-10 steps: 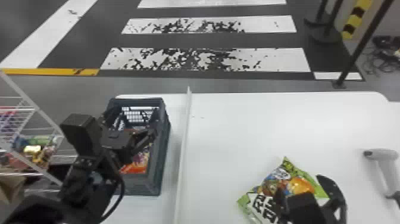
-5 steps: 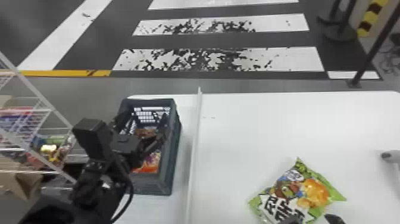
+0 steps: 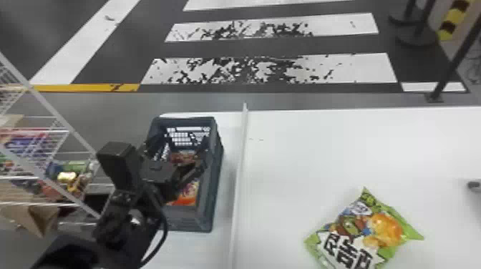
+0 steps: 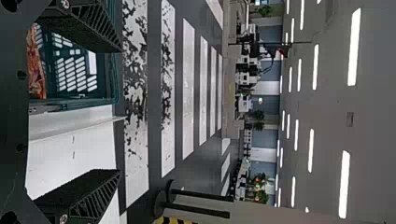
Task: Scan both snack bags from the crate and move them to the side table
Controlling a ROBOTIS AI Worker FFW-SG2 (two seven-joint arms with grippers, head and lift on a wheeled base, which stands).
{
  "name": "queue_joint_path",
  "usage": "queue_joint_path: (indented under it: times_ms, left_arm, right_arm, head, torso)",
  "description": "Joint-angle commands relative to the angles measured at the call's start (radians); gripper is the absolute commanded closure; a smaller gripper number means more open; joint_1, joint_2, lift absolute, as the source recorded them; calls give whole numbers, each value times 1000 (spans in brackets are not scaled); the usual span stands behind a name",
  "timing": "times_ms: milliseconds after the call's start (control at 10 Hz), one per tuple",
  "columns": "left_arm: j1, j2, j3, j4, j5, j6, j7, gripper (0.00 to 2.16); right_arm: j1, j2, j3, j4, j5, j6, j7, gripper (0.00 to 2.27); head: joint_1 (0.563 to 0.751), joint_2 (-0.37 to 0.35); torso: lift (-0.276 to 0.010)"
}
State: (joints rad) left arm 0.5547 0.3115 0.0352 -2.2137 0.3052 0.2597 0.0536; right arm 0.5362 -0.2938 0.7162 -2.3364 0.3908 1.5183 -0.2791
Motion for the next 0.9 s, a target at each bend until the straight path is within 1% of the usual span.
queue_joint_path:
  times_ms: [0, 200, 300, 400, 500, 600, 800]
  left_arm:
    - [1, -3, -1, 0, -3, 0, 0, 70]
    - [7, -8, -3, 2, -6, 0, -3, 70]
    - [7, -9, -3, 9, -8, -3, -3, 70]
    - [7, -11, -5, 9, -9, -3, -5, 70]
    - [8, -12, -6, 11, -14, -3, -6, 70]
    - [8, -12, -9, 20, -20, -3, -6, 70]
    - [5, -14, -15, 31, -28, -6, -6, 70]
  right_arm:
    - [-18, 8, 94, -29, 20, 0, -2, 117]
    - [-25, 18, 72, -14, -3, -77, -5, 120]
    - [-25, 21, 59, 5, -21, -169, -12, 124]
    - [-27, 27, 59, 17, -29, -234, -12, 124]
    - [-28, 31, 51, 28, -64, -280, -12, 120]
    - [-30, 35, 54, 28, -75, -283, -12, 120]
    - [-36, 44, 78, 31, -86, -298, -9, 124]
  head:
    - [695, 163]
    - [695, 159]
    - [695, 172]
    - [695, 198]
    - [695, 212]
    - [695, 241]
    - [695, 270]
  torso:
    - [-29]
    - [-29]
    - [-29]
    - [-29]
    - [-29]
    - [-29]
    - [-29]
